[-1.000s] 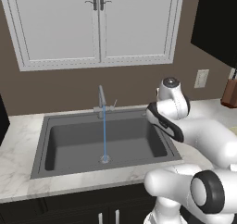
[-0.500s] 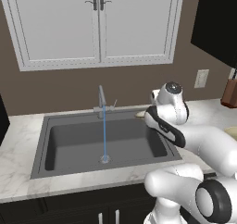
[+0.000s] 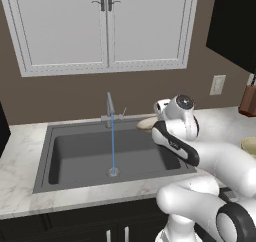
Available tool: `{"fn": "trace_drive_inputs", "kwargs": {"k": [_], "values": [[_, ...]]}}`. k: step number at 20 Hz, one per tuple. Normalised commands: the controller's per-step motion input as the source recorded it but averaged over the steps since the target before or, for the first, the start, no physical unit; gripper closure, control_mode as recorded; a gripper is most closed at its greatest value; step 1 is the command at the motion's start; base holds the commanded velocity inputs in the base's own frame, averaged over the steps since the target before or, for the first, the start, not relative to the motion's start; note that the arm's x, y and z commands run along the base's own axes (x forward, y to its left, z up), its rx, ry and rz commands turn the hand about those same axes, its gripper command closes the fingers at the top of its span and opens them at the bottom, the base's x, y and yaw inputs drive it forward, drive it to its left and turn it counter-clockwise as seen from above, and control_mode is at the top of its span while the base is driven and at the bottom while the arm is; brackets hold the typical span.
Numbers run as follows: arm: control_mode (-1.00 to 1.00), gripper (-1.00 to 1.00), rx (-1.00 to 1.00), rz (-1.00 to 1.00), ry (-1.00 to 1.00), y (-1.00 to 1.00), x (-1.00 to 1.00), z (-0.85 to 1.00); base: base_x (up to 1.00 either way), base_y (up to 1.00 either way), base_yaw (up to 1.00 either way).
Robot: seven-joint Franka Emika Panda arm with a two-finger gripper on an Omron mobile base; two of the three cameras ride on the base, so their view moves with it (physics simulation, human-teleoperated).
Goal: Rinse each bowl for a few seconds and place them down in the sink or on the counter.
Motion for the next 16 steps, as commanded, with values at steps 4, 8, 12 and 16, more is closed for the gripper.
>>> {"fn": "trace_drive_inputs", "kwargs": {"k": [4,8,12,16], "values": [[-1.00,1.00,0.00,0.11,-0.07,0.37,0.00,-0.05,0.00,0.00,0.00],[-1.00,1.00,0.00,0.11,-0.06,0.36,0.00,-0.05,0.00,0.00,0.00],[-1.00,1.00,0.01,0.11,-0.05,0.35,0.00,-0.07,0.00,0.00,0.00],[-1.00,1.00,0.01,0.11,-0.05,0.34,0.00,-0.08,0.00,0.00,0.00]]}}
